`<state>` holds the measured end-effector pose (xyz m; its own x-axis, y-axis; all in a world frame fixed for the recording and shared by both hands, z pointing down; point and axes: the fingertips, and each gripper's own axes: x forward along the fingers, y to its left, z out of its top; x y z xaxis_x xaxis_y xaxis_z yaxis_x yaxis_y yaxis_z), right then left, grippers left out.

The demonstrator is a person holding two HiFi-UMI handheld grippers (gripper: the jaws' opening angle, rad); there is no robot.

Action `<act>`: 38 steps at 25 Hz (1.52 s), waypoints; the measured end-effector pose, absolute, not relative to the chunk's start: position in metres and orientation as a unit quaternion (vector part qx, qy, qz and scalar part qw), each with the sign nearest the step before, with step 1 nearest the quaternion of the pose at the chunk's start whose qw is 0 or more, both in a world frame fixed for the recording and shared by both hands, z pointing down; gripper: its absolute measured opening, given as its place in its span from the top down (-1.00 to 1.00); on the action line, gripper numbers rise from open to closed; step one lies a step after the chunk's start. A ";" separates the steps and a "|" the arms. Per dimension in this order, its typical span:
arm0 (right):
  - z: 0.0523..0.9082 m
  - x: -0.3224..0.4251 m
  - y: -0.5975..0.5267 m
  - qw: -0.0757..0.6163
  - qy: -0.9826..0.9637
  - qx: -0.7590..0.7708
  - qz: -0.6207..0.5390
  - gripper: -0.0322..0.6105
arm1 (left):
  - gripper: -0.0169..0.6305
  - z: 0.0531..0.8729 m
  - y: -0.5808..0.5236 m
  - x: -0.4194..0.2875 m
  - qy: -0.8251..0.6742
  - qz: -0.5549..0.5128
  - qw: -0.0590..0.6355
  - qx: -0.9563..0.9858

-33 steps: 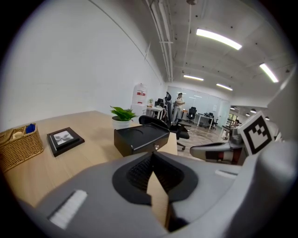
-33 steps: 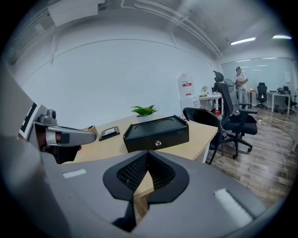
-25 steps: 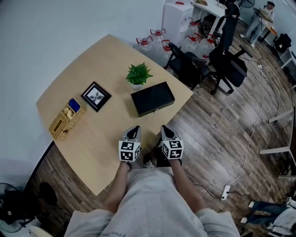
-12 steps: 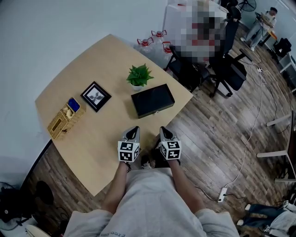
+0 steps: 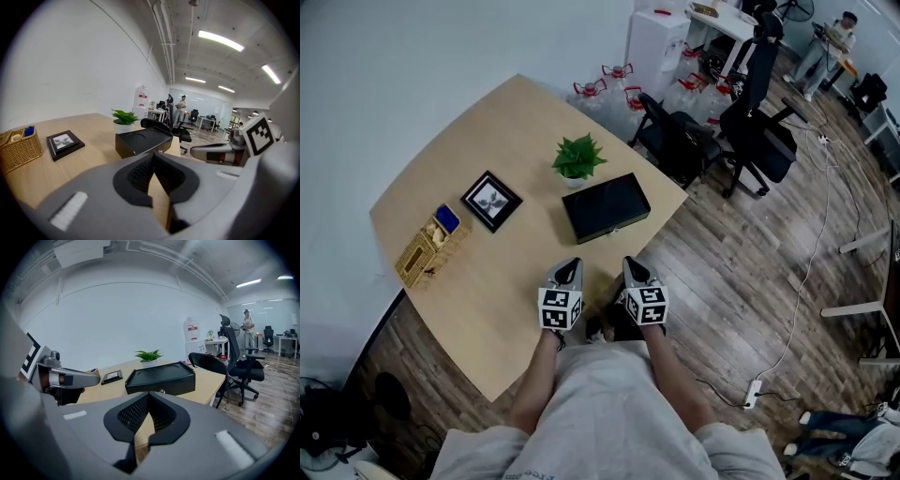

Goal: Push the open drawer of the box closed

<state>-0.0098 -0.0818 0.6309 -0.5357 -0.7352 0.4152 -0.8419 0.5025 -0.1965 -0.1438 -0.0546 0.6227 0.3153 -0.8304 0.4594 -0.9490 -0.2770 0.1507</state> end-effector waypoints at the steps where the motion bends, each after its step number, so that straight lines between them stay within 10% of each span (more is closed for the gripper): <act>1: 0.630 -0.010 -0.082 0.140 -0.856 0.461 0.190 0.89 | 0.79 0.622 -0.055 -0.143 -0.566 0.147 0.201 0.786; 38: 0.636 0.001 -0.079 0.146 -0.847 0.468 0.203 0.89 | 0.79 0.624 -0.055 -0.135 -0.551 0.157 0.201 0.795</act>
